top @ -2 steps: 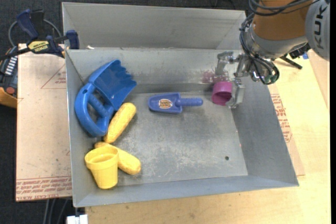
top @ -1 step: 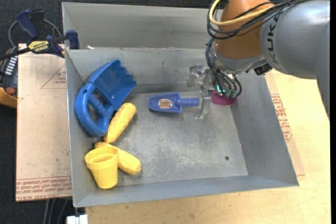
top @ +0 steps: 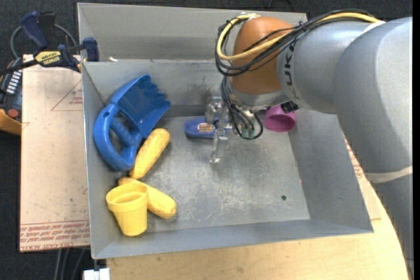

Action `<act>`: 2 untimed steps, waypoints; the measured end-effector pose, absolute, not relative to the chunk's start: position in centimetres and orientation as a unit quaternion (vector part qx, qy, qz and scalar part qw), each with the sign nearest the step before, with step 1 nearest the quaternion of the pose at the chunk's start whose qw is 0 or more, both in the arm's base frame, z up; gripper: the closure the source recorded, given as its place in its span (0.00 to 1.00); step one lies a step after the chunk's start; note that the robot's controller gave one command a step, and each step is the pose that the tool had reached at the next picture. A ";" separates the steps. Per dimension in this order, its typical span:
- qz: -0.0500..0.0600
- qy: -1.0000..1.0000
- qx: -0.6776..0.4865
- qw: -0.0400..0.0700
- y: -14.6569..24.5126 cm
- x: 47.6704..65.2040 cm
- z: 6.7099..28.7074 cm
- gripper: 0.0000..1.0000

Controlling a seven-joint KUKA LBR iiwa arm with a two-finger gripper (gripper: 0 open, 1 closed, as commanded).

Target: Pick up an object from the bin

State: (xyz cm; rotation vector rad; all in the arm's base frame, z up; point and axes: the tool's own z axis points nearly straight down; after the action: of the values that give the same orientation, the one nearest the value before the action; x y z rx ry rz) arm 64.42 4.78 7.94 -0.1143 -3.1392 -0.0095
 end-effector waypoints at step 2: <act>-0.004 -0.996 -0.093 -0.002 5.3 63.9 7.1 1.00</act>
Offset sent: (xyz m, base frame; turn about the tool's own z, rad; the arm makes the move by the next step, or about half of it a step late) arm -0.0069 0.0037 -0.0094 0.1156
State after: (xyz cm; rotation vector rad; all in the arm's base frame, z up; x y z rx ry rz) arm 63.87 5.26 7.15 -0.2922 -3.1323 -0.0123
